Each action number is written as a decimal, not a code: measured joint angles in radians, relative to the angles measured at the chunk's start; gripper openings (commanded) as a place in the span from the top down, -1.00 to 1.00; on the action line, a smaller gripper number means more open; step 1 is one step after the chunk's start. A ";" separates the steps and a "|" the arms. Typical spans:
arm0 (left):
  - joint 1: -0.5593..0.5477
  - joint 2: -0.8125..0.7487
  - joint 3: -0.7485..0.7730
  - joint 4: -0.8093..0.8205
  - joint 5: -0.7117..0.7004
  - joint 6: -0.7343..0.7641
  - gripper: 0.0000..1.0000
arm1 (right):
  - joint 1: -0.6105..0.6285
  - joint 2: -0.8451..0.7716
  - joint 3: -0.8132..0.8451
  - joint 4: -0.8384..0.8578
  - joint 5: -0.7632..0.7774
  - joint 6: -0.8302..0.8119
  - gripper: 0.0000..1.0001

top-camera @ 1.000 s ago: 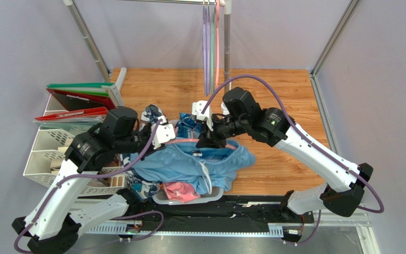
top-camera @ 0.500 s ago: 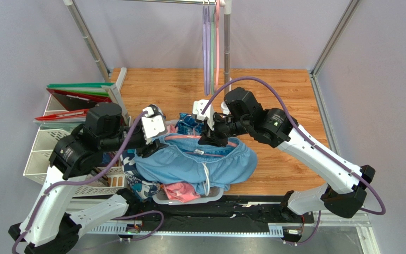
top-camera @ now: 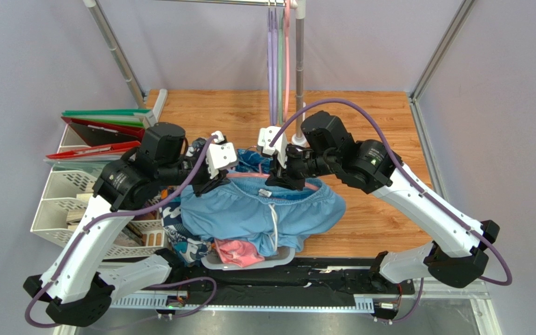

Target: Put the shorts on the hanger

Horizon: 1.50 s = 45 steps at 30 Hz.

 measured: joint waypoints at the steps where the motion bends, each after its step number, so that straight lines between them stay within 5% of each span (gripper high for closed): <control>1: 0.008 -0.008 0.000 -0.003 -0.002 0.005 0.35 | 0.000 -0.006 0.000 -0.002 0.004 0.000 1.00; 12: 0.035 -0.044 0.078 -0.018 -0.009 0.019 -0.37 | 0.000 -0.003 0.079 -0.021 0.071 0.027 1.00; 22: 0.043 0.035 0.426 0.050 -0.113 -0.128 -0.38 | -0.002 0.270 0.521 -0.030 0.360 0.262 1.00; 26: 0.043 0.017 0.360 0.112 -0.094 -0.294 -0.23 | -0.002 0.314 0.553 -0.032 0.486 0.427 1.00; 33: 0.043 -0.009 0.119 0.234 -0.050 -0.573 -0.36 | 0.006 0.428 0.620 -0.022 0.577 0.638 1.00; 45: 0.043 -0.105 -0.169 0.564 0.012 -0.835 -0.43 | 0.077 0.500 0.621 0.093 0.702 0.762 1.00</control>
